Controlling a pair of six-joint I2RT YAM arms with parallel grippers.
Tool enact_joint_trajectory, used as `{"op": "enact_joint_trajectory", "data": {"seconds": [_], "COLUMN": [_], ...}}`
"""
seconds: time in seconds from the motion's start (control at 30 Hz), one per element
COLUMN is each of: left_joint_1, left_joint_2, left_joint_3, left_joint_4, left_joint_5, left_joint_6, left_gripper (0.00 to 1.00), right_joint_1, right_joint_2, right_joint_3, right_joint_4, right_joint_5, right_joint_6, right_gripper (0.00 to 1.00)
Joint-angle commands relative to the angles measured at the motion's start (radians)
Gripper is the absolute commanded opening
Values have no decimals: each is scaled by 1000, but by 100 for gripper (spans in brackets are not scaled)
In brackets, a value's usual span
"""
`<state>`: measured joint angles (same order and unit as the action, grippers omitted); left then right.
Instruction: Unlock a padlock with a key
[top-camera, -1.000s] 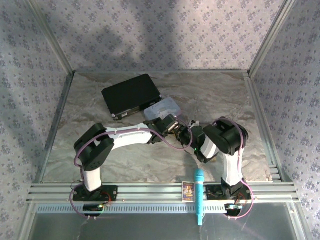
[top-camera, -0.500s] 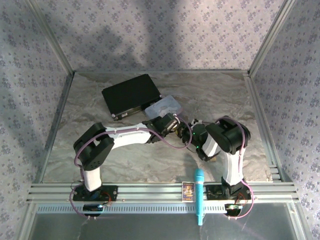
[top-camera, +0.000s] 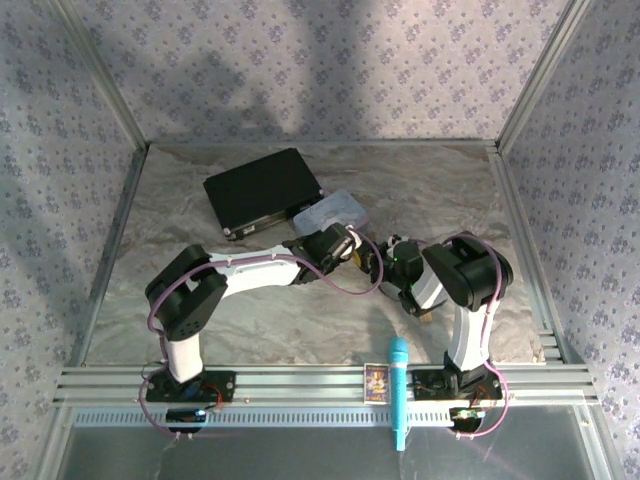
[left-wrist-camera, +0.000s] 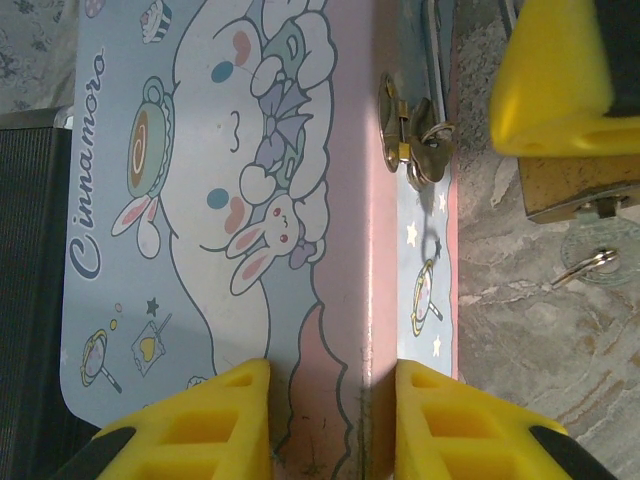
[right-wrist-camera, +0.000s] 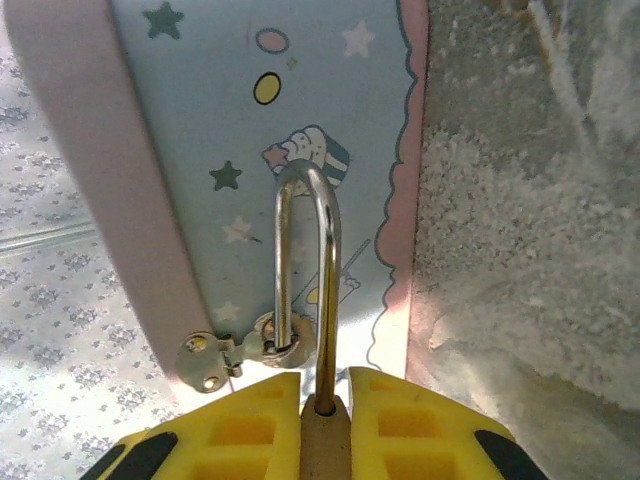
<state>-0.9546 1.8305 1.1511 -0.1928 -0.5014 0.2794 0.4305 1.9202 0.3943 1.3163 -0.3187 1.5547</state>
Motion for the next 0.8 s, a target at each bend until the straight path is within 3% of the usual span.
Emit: {"op": "enact_joint_trajectory", "data": {"seconds": [0.0,0.23,0.47,0.5,0.57,0.63,0.77], "left_joint_1": [43,41,20,20,20,20,20], "left_joint_2": [69,70,67,67,65,64,64], "left_joint_3": [-77,-80,-68,-67,-71,-75,-71], "left_joint_4": [-354,-341,-342,-342,-339,-335,-335], "left_joint_5": [84,78,78,77,77,77,78], "left_joint_6": [-36,-39,-39,-40,-40,-39,-43], "left_gripper": [27,27,27,27,27,28,28], "right_joint_1": [-56,-59,-9,-5,6,14,17], "right_joint_2": [36,45,47,41,29,28,26], "right_joint_3": [-30,-51,-9,-9,-13,-15,-7], "right_joint_4": [-86,-65,-97,-113,-137,-141,-154], "right_joint_5": [171,89,89,90,95,101,117], "right_joint_6": [-62,-134,-170,-177,-189,-188,-215], "right_gripper": [2,17,27,26,11,5,12]}}
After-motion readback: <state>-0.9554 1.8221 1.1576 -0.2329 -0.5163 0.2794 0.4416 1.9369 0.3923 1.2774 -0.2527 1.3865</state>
